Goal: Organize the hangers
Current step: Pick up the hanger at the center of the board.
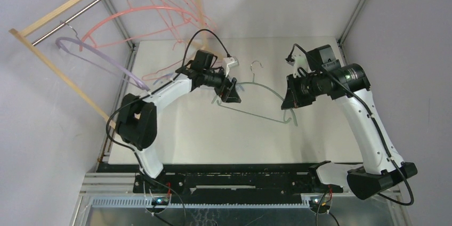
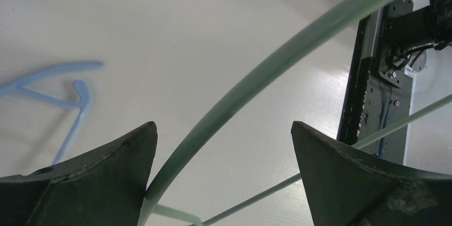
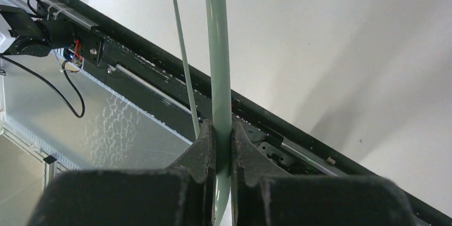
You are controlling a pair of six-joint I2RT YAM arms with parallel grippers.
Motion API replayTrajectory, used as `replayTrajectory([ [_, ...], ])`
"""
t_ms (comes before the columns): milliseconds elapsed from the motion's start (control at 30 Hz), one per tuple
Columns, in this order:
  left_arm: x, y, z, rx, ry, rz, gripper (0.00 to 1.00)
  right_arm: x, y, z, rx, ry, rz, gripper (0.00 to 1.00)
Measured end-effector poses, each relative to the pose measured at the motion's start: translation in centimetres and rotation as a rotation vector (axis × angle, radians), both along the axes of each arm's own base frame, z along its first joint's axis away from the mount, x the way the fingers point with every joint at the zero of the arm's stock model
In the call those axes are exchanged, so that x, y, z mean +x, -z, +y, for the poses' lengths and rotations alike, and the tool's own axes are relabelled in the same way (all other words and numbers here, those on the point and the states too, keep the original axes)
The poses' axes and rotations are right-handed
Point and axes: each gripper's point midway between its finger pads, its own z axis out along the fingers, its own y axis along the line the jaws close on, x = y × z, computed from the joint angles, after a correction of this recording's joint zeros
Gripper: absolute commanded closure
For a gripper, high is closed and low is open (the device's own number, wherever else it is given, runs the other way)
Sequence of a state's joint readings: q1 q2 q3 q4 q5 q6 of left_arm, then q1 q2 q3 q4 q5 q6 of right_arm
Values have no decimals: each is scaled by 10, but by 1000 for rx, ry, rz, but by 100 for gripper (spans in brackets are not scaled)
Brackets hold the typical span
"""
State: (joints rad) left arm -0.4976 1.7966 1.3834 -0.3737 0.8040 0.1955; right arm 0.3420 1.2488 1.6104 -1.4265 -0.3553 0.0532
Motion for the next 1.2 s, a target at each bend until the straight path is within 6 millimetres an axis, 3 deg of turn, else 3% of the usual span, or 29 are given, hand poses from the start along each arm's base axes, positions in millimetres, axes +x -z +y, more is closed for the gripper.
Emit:
replayTrajectory([
  [233,-16,10,22,10,-21,29,0,0,-7,-4,-13,9,-19,100],
  [400,-22,12,27,-3,-16,41,2,6,-17,-9,-13,37,-55,100],
  [533,-32,19,30,-1,-7,68,32,13,-21,-17,-9,80,-72,100],
  [700,-32,25,36,22,-28,89,97,21,-26,-27,1,134,-102,100],
  [867,-39,23,35,15,-3,103,100,36,-39,-32,34,179,-201,100],
  [967,-42,23,37,22,-6,117,100,41,-36,-33,35,192,-217,99],
  [1067,-42,23,43,48,-30,122,100,49,-27,-37,15,213,-221,73],
  [1100,-42,23,45,60,-42,122,100,51,-23,-39,5,227,-216,69],
  [1200,-45,17,51,88,-82,126,100,62,-5,-55,-83,294,-205,70],
])
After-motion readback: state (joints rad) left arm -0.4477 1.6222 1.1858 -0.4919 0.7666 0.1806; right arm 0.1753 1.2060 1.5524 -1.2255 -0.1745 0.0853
